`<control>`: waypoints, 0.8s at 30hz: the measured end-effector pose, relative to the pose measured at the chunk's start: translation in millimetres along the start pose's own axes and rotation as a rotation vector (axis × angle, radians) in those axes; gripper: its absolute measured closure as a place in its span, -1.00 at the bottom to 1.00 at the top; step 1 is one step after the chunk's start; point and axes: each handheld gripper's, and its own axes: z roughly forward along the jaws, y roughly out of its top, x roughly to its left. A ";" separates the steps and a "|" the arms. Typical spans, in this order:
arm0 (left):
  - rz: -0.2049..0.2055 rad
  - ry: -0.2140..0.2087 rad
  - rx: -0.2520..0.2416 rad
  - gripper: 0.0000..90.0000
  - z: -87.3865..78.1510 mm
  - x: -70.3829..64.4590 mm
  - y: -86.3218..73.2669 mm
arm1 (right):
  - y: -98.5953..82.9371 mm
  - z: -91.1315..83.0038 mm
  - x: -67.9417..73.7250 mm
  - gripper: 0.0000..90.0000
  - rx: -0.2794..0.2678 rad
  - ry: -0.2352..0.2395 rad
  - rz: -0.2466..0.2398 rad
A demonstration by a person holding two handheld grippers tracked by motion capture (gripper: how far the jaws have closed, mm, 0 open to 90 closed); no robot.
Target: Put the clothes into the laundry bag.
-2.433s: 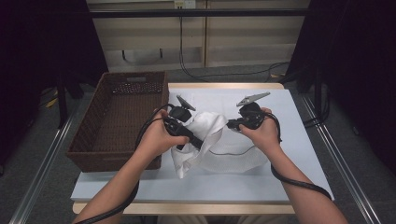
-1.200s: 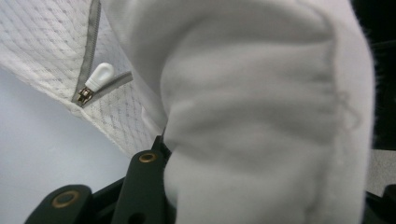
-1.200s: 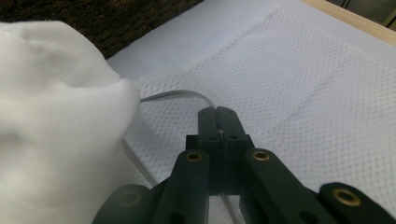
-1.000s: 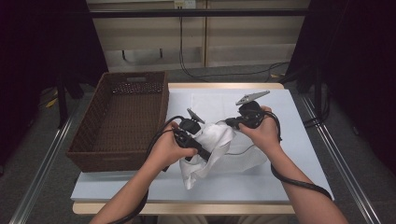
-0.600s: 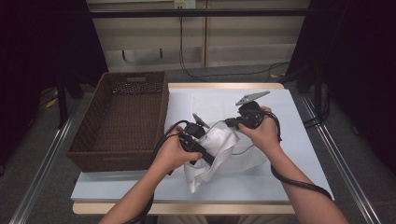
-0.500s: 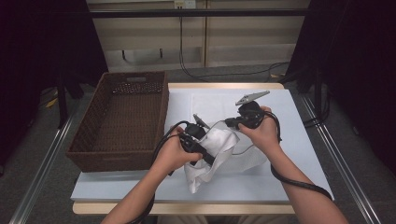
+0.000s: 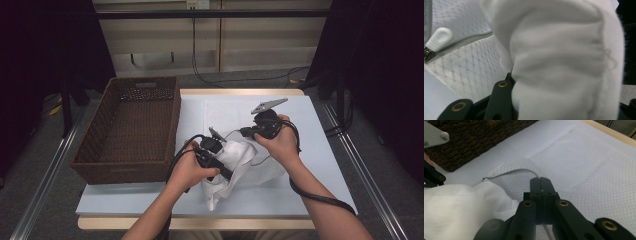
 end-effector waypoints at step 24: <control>-0.034 0.026 -0.046 0.37 9.5 -3.8 6.5 | 0.5 -1.1 7.7 1.00 -0.010 0.004 -0.007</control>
